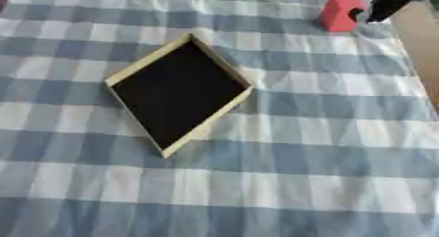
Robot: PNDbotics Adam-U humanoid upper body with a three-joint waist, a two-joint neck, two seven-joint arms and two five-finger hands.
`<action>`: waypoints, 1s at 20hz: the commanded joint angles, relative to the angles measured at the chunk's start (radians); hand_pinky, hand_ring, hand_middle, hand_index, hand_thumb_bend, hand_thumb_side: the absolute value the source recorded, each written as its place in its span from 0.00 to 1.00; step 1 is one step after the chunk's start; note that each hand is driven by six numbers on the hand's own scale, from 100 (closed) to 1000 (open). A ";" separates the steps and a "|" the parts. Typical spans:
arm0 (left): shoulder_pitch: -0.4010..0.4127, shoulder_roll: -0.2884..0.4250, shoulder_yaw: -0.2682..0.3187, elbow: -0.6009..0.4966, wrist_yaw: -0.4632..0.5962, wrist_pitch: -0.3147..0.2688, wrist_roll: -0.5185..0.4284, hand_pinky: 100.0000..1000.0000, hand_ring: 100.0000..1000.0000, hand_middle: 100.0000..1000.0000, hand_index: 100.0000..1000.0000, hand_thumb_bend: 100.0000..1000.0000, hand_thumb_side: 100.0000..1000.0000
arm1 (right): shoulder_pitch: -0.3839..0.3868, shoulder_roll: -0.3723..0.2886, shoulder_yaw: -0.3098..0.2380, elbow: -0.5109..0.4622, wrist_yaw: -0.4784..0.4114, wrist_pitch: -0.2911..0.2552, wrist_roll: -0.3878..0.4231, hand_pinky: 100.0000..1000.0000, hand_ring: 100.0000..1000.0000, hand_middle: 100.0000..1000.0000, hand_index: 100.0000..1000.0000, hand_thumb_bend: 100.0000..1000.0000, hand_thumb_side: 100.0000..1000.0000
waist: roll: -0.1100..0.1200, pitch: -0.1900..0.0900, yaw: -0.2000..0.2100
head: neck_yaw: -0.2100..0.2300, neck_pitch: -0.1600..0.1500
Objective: Pick up objects on the table and place them in the box.
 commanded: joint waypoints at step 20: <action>-0.002 0.013 -0.002 -0.014 -0.001 -0.001 -0.009 0.68 0.55 0.53 0.61 0.00 0.72 | -0.118 0.041 0.011 0.167 0.152 -0.067 0.008 0.98 0.96 0.97 0.99 0.28 0.00 | 0.007 -0.016 0.009 | -0.039 -0.029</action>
